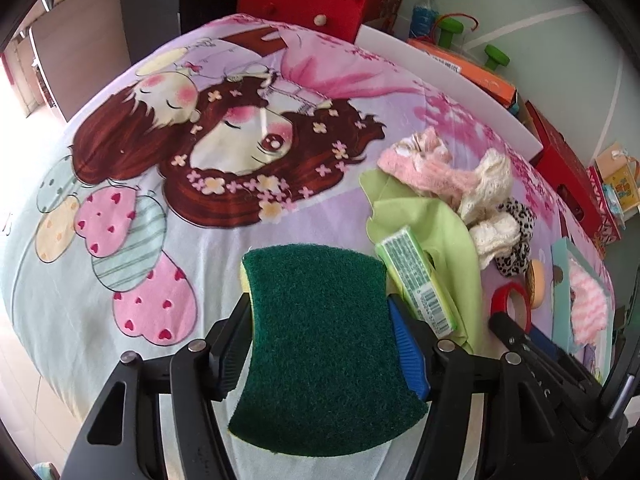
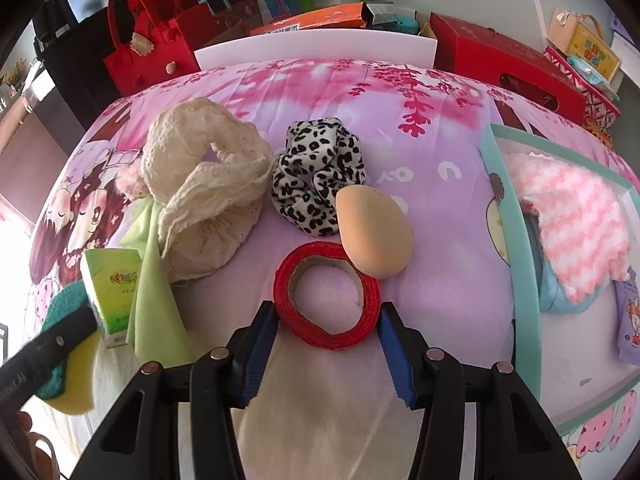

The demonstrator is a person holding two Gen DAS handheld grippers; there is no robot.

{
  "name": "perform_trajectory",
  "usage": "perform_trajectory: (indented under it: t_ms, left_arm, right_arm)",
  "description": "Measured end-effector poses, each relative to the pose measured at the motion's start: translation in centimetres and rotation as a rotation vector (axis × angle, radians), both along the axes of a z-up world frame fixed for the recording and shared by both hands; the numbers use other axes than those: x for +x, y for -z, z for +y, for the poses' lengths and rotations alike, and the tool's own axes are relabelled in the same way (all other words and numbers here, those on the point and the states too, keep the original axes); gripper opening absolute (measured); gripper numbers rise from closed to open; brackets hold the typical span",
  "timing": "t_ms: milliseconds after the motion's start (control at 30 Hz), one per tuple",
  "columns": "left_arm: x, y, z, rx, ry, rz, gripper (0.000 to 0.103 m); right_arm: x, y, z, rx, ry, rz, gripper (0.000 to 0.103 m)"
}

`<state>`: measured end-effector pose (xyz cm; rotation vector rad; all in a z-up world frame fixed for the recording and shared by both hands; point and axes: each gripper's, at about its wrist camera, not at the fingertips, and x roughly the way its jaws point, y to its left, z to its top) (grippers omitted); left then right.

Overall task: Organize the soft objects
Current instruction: 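Lift the green sponge with the left gripper while the right gripper grasps the red tape roll, then carry the sponge and tape roll over the white tray and release both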

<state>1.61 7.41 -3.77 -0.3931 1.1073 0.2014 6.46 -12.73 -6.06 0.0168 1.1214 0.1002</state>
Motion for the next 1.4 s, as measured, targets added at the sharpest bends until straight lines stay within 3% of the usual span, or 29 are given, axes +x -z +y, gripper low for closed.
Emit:
perform_trajectory:
  t_ms: [233, 600, 933, 1400]
  left_arm:
    - [-0.4, -1.1, 1.0, 0.004, -0.038, -0.045, 0.066]
    - [-1.1, -4.1, 1.3, 0.007, -0.059, -0.165, 0.066]
    - [-0.5, -5.8, -1.8, 0.001, 0.038, -0.216, 0.066]
    - [2.0, -9.5, -9.0, 0.001, 0.213, -0.22, 0.066]
  right_arm:
    - [-0.8, -0.9, -0.8, 0.029, 0.003, -0.006, 0.054]
    - [-2.8, -4.2, -2.1, 0.065, 0.019, -0.085, 0.054]
    - [-3.0, -6.1, -5.4, 0.094, 0.11, -0.13, 0.054]
    - [-3.4, -8.7, -13.3, 0.03, 0.293, -0.197, 0.054]
